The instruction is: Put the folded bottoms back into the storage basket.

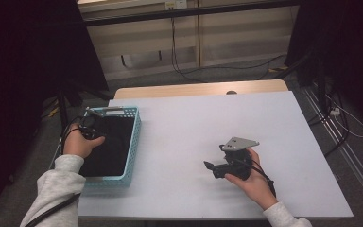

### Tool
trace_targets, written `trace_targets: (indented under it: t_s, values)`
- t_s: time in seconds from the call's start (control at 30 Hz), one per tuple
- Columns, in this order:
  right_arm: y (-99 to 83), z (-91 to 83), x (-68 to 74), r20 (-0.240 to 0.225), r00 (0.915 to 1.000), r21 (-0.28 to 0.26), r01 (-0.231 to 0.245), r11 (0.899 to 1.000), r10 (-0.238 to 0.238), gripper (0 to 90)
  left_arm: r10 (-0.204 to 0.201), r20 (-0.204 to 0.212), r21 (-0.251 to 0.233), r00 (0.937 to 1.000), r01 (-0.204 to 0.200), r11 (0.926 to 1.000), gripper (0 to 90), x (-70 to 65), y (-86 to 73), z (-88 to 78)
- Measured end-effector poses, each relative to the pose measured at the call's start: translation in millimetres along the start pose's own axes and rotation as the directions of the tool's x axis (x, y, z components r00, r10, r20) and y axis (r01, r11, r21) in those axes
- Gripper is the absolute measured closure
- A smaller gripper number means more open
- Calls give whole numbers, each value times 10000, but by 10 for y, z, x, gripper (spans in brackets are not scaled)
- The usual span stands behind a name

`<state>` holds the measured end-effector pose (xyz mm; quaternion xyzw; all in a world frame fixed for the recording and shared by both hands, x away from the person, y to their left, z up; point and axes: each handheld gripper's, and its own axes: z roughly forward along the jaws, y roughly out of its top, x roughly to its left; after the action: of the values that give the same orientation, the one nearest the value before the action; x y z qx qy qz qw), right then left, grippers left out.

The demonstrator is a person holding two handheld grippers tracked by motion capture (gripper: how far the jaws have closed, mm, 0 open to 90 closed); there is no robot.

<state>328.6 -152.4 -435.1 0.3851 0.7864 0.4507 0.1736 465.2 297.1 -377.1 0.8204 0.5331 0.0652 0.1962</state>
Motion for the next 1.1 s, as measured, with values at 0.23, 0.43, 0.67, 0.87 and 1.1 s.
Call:
trace_targets:
  t_s: [0.23, 0.43, 0.67, 0.87, 1.1]
  values:
    - [-22, -3, -7, 48, 10000, 29, 18, 10000, -18, 162, 56, -100, 444, 9999, -51, 9990, 865, 64, -54, 209]
    - [-36, 17, 14, 58, 9999, 155, 111, 9998, -112, 162, -94, 2, 511, 10000, 94, 9987, 886, 139, -122, 351]
    - [-42, 17, 12, 85, 9999, 205, 109, 9997, -111, 162, 100, 300, 1155, 9995, -134, 9932, 900, 67, -141, 358]
    - [-41, -5, 10, 123, 9998, 148, 134, 9998, -135, 161, -55, 381, 1007, 9993, 16, 9949, 876, 67, -137, 333]
    - [-48, -48, -30, 224, 9997, 49, 56, 10000, -57, 161, -192, 225, 765, 9996, 174, 9969, 726, 87, -88, 135]
